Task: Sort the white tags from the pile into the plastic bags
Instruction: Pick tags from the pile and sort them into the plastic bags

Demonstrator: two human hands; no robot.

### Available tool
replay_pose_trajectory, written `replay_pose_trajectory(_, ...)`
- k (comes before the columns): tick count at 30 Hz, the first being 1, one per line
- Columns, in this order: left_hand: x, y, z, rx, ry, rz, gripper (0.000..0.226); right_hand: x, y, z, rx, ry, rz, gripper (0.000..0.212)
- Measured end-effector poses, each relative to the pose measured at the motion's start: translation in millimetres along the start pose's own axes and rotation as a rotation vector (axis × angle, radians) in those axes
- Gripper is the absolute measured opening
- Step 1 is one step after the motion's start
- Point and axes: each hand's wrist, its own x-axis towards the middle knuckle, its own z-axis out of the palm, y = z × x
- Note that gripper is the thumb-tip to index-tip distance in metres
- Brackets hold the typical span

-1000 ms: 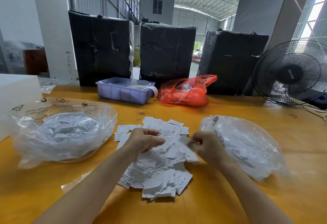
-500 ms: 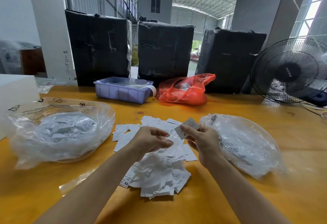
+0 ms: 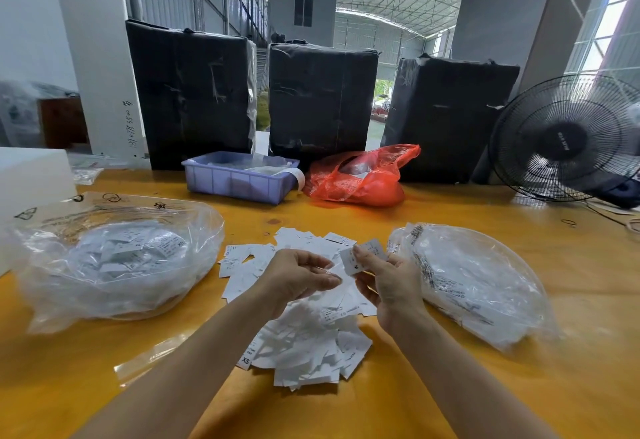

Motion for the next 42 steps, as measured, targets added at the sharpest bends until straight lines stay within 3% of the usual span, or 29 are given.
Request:
replay_pose_trajectory(6, -2, -1, 4, -0.036, -0.001, 0.007, 0.024, 0, 3, -1, -0.032, -0.021, 0.005, 0.015)
replay_pose_trajectory(18, -3, 3, -2, -0.270, 0.054, -0.034, 0.024, 3, -2, -5, -0.052, -0.071, 0.184, 0.026)
replay_pose_trajectory(24, -4, 2, 7, -0.225, -0.012, -0.024, 0.006, 0, -6, -6, -0.177, -0.229, 0.197, 0.029)
replay_pose_trajectory(27, -5, 0, 10, -0.222, 0.013, -0.019, 0.004, -1, -5, -8, -0.284, -0.241, 0.084, 0.034)
replay_pose_trajectory(30, -5, 1, 11, -0.287, 0.056, -0.039, 0.003, 1, -4, -8, -0.403, -0.198, -0.120, 0.020)
replay_pose_trajectory(37, -4, -2, 13, -0.311, 0.171, -0.037, 0.003, -4, 3, -2, -0.747, -0.311, -0.482, 0.016)
replay_pose_trajectory(42, -4, -2, 17, -0.373, 0.202, -0.055, 0.005, -3, 3, -4, -0.723, -0.339, -0.457, 0.021)
